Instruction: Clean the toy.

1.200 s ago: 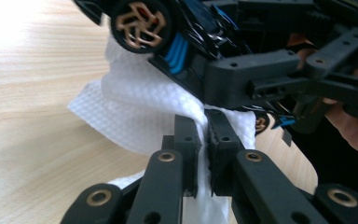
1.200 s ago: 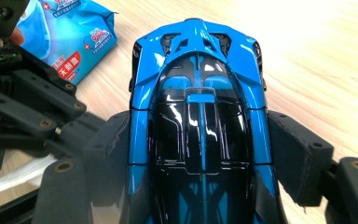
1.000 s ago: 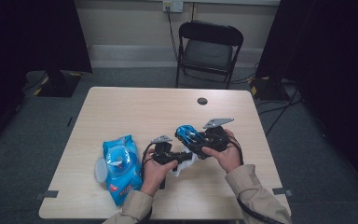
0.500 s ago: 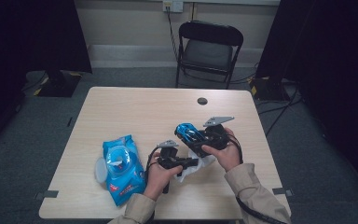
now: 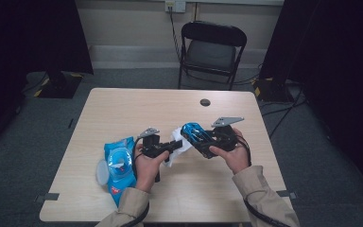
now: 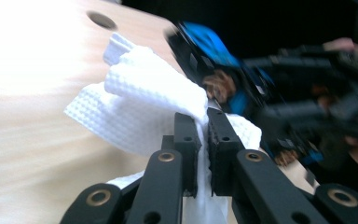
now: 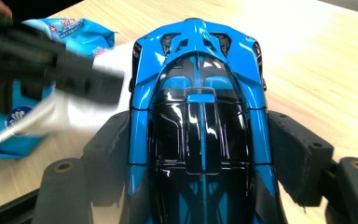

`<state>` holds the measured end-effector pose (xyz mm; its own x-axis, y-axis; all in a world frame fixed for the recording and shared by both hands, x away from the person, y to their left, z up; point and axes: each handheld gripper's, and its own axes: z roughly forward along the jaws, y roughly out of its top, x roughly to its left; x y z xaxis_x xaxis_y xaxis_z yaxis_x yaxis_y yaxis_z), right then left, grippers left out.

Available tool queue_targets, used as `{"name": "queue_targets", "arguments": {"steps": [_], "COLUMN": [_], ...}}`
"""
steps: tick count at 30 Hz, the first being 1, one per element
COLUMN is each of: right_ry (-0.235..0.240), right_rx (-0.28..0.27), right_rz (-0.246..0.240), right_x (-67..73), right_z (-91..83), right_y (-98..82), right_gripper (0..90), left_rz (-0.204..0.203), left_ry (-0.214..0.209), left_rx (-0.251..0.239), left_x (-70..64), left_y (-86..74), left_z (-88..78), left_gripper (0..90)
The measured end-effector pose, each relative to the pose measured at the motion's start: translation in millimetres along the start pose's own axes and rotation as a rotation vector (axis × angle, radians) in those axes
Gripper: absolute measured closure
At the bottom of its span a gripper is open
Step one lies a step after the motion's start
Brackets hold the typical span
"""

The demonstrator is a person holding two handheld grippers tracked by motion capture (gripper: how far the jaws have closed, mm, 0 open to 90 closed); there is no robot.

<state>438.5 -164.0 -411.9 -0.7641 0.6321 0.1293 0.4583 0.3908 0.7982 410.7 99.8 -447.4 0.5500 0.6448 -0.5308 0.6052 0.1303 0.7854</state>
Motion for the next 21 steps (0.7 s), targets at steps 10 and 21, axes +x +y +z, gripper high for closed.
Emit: {"name": "queue_targets", "arguments": {"steps": [10,21], "right_ry": [0.020,0.021], "right_rx": [-0.001,0.007], "right_rz": [0.009,0.018], "right_x": [2.1,-0.1], "right_z": [1.2,2.9], "right_y": [-2.4,-2.7], "right_gripper": [28.4,28.4], "left_rz": [-0.019,-0.003], "left_ry": [-0.037,-0.073], "left_rx": [-0.019,0.014], "left_x": [2.3,-1.7], "left_y": [2.5,-5.2], "left_z": [0.2,8.4], "left_gripper": [84.2,84.2]}}
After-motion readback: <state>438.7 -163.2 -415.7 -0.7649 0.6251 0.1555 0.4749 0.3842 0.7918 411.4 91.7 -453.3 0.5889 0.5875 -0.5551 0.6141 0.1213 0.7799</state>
